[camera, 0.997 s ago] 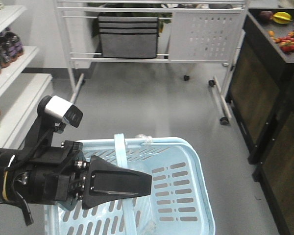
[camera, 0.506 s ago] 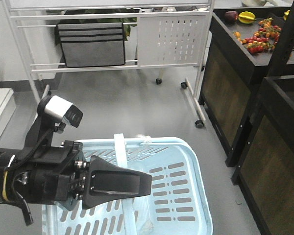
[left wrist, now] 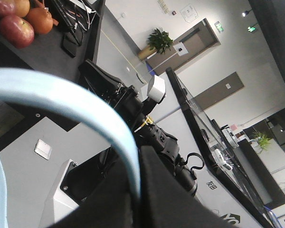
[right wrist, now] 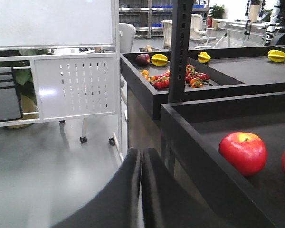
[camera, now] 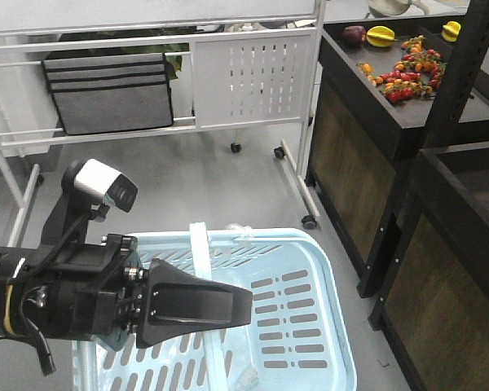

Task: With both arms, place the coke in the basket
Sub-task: 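Drive the base away from the shelf carrying the basket in the left gripper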

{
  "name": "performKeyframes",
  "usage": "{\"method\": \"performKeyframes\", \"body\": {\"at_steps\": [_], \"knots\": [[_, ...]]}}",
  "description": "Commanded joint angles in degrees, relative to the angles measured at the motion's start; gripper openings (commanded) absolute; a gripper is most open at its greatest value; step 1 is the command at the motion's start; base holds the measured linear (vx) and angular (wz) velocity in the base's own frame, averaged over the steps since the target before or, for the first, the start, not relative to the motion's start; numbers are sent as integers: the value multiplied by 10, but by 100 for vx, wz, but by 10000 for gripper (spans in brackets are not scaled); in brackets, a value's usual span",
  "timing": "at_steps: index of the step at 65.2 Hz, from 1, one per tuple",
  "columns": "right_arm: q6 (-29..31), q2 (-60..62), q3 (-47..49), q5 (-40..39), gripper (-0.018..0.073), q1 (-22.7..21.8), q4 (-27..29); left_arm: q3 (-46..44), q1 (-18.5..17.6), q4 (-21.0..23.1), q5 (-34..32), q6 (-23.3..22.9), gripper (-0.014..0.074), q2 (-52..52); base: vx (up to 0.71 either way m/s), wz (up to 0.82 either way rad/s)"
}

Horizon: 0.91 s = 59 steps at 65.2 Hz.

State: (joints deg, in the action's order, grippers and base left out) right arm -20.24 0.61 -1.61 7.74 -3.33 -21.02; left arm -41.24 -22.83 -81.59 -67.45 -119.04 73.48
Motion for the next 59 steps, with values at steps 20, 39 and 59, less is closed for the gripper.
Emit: {"method": "performKeyframes", "body": {"at_steps": [20, 39, 59], "knots": [[3, 10, -6, -40, -5, 0, -8, -15, -2, 48, -117, 1, -7, -18, 28, -16], [3, 10, -6, -40, -5, 0, -8, -15, -2, 48, -117, 1, -7, -18, 30, -11], [3, 10, -6, -40, -5, 0, -8, -15, -2, 48, -117, 1, -7, -18, 29, 6]]}}
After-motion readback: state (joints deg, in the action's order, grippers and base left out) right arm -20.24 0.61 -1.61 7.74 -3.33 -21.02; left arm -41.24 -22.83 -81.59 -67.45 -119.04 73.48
